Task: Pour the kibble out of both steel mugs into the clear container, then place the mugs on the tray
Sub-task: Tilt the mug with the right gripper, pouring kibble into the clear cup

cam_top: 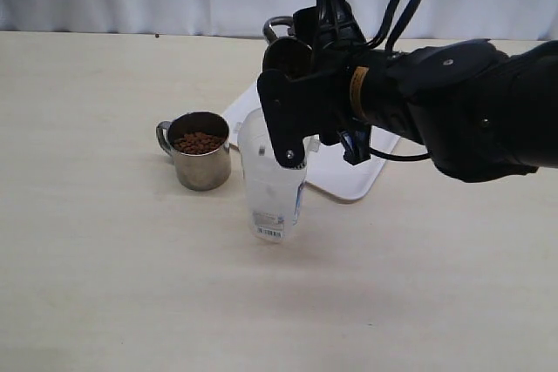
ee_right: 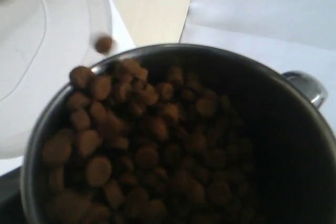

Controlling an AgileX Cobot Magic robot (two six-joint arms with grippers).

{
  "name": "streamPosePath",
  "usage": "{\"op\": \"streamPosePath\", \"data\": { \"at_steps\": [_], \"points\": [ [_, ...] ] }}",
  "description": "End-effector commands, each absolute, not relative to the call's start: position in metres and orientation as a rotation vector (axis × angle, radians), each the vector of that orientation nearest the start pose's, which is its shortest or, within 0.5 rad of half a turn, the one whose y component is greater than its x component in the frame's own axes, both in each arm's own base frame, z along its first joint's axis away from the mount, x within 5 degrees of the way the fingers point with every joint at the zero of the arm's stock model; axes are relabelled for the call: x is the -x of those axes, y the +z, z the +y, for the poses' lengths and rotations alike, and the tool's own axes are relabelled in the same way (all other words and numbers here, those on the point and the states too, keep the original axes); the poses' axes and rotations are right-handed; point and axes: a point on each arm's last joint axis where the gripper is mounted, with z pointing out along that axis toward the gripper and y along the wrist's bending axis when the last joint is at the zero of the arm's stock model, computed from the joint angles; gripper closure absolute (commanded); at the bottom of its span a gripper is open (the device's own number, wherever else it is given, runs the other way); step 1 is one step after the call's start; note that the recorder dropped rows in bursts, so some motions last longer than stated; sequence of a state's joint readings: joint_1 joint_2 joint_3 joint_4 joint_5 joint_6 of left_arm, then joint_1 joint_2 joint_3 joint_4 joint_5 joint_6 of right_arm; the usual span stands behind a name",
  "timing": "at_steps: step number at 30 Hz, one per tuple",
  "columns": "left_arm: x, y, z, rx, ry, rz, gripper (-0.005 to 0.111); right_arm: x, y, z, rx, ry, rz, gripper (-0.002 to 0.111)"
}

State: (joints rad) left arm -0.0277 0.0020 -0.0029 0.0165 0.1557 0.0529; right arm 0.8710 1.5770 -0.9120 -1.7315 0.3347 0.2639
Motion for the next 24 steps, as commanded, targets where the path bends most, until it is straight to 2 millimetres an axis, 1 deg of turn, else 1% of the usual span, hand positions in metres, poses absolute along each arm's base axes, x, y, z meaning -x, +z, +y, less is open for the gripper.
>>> {"op": "streamPosePath", "data": {
  "at_steps": [1, 3, 7, 16, 20, 24],
  "points": [
    [-0.0563, 0.2003, -0.0018, -0.081, 0.025, 1.624, 0.107, -0.2398, 0.2507, 0.2396, 1.879, -0.734, 0.981, 0.103],
    [-0.0563, 0.2003, -0.0018, -0.081, 0.025, 1.624, 0.107, -0.2398, 0.2507, 0.2396, 1.89, -0.745, 0.965, 0.103],
    [-0.0563, 0.2003, -0.0018, -0.081, 0.025, 1.624, 0.107, -0.2398, 0.2507, 0.2396, 1.951, -0.805, 0.872, 0.103],
    [-0.0563, 0.2003, -0.0018, -0.081, 0.025, 1.624, 0.107, -0.2398, 0.2507, 0.2396, 1.956, -0.811, 0.864, 0.103],
    [-0.0563, 0.2003, -0.0018, -0.081, 0.025, 1.624, 0.107, -0.2398, 0.2507, 0.2396, 1.987, -0.842, 0.814, 0.103],
    [-0.0563, 0.2003, -0.0018, -0.081, 0.025, 1.624, 0.107, -0.24, 0.2513, 0.2398, 1.987, -0.844, 0.811, 0.103]
  ]
}}
